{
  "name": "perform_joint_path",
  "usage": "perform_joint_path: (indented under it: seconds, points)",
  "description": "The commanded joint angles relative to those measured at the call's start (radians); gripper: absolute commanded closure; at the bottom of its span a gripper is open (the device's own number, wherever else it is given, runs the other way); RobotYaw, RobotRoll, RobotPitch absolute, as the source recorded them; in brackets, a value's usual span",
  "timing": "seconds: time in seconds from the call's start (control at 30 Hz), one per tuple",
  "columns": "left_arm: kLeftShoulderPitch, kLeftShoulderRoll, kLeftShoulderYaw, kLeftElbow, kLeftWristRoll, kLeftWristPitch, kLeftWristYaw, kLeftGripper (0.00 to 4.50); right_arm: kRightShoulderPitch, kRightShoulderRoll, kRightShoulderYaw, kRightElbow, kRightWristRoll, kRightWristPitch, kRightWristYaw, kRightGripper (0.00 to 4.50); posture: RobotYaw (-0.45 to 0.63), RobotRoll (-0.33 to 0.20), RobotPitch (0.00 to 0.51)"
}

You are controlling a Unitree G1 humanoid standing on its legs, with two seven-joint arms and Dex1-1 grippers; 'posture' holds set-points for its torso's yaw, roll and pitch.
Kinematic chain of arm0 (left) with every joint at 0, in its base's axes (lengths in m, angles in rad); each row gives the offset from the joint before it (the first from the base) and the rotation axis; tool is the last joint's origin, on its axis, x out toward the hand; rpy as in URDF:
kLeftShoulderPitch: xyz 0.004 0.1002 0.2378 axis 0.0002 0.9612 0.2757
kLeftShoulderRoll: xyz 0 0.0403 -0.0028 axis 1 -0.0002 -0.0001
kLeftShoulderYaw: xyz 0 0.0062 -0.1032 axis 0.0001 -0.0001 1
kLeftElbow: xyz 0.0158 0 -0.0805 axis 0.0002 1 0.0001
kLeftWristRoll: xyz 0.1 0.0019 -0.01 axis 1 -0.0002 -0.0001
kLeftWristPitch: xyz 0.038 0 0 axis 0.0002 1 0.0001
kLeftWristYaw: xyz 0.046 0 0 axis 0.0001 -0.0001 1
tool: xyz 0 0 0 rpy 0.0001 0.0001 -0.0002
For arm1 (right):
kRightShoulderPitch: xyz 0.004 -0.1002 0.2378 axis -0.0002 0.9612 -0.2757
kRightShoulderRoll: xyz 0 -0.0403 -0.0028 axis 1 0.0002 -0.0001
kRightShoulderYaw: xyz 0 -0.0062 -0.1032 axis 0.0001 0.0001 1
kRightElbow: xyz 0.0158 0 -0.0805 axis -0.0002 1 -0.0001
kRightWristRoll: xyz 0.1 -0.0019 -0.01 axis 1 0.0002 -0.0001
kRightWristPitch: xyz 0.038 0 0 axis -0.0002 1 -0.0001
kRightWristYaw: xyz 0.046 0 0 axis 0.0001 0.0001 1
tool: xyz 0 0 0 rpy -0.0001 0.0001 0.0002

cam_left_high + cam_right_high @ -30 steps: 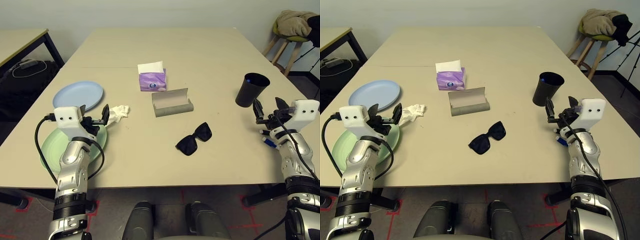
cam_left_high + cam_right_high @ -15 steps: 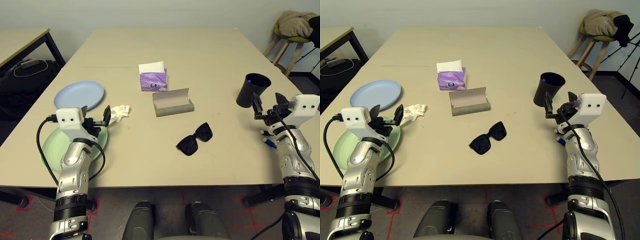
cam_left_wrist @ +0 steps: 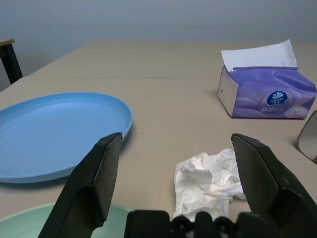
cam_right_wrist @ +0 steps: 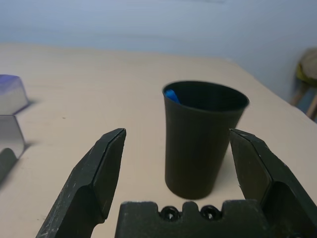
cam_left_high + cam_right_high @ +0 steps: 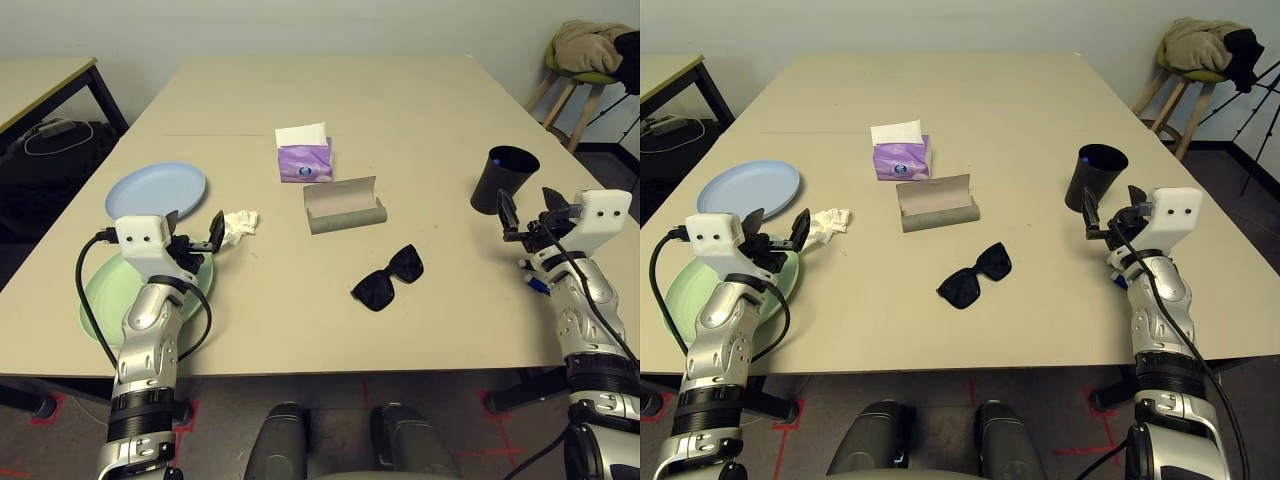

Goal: Organize and tidy the items on the table.

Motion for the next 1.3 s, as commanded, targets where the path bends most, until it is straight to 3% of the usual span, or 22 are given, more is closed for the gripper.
perform_joint_path:
  seconds: [0.03,0.17,0.53,0.93,1.3]
  points:
    - [0.0,0.01,-0.007,0.003,0.005,0.005,-0.01,0.0,-0.019,-0.002,0.0,0.01,0.058,-0.01,0.082,0.03,0.2,0.0,0.04]
    - [0.003,0.012,-0.007,-0.004,0.003,0.007,-0.015,0.0,-0.029,-0.005,0.007,0.005,0.104,0.005,0.172,0.03,0.2,0.0,0.042]
    - [0.009,0.034,-0.013,-0.02,0.006,0.02,-0.043,0.0,-0.045,-0.105,0.159,-0.067,0.137,0.128,0.548,0.03,0.22,0.0,0.046]
    - [0.003,0.053,-0.028,-0.026,0.004,0.034,-0.077,0.0,-0.007,-0.195,0.295,-0.122,0.133,0.044,0.915,0.03,0.23,0.0,0.05]
    - [0.017,0.062,-0.024,-0.047,-0.014,0.072,-0.099,0.0,-0.011,-0.201,0.31,-0.036,0.112,-0.061,1.042,0.03,0.24,0.0,0.053]
